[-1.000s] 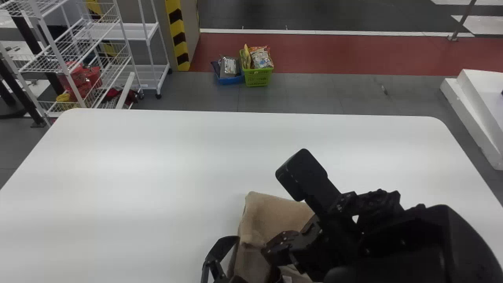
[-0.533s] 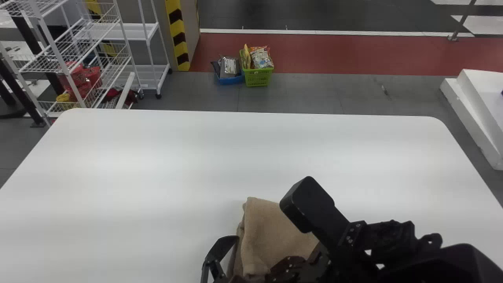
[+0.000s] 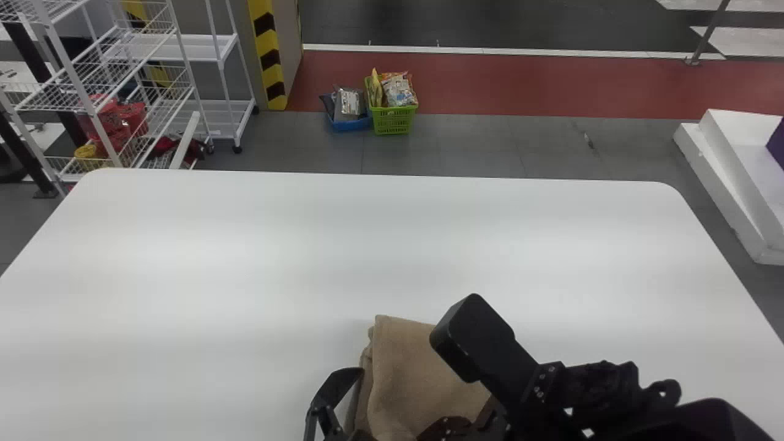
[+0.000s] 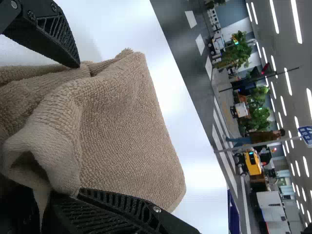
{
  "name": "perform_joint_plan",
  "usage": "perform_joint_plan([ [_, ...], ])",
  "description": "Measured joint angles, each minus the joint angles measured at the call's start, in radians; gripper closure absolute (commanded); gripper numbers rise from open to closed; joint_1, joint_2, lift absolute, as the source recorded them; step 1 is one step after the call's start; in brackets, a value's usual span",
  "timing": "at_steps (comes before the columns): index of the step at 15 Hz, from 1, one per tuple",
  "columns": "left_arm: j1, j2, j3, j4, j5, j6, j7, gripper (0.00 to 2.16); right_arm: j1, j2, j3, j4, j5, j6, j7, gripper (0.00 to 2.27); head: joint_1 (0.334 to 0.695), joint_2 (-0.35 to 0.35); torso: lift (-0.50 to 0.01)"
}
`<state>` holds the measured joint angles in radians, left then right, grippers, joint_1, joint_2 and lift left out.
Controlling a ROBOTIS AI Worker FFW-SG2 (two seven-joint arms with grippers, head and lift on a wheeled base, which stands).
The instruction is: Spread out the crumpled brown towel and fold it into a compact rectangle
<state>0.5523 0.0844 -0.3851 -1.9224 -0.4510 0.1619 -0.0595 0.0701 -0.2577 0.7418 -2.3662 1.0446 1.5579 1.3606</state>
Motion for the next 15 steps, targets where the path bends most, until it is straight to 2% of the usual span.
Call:
perform_joint_plan([
  [4, 0.003, 0.003, 0.005, -0.012, 0.002, -0.003, 0.020, 0.07, 0.002, 0.002, 0.000, 0.000, 0.000, 0.000, 0.000, 1.20, 0.695, 0.000, -0.127],
  [8, 0.018, 0.007, 0.026, -0.041, 0.002, -0.001, 0.003, 0.07, 0.002, 0.005, -0.004, 0.001, 0.000, 0.001, 0.000, 1.20, 0.695, 0.015, -0.127],
  [15, 0.044, 0.008, 0.063, -0.083, 0.005, 0.000, -0.003, 0.07, -0.003, 0.038, -0.013, 0.001, -0.003, 0.002, 0.000, 1.20, 0.695, 0.070, -0.127],
])
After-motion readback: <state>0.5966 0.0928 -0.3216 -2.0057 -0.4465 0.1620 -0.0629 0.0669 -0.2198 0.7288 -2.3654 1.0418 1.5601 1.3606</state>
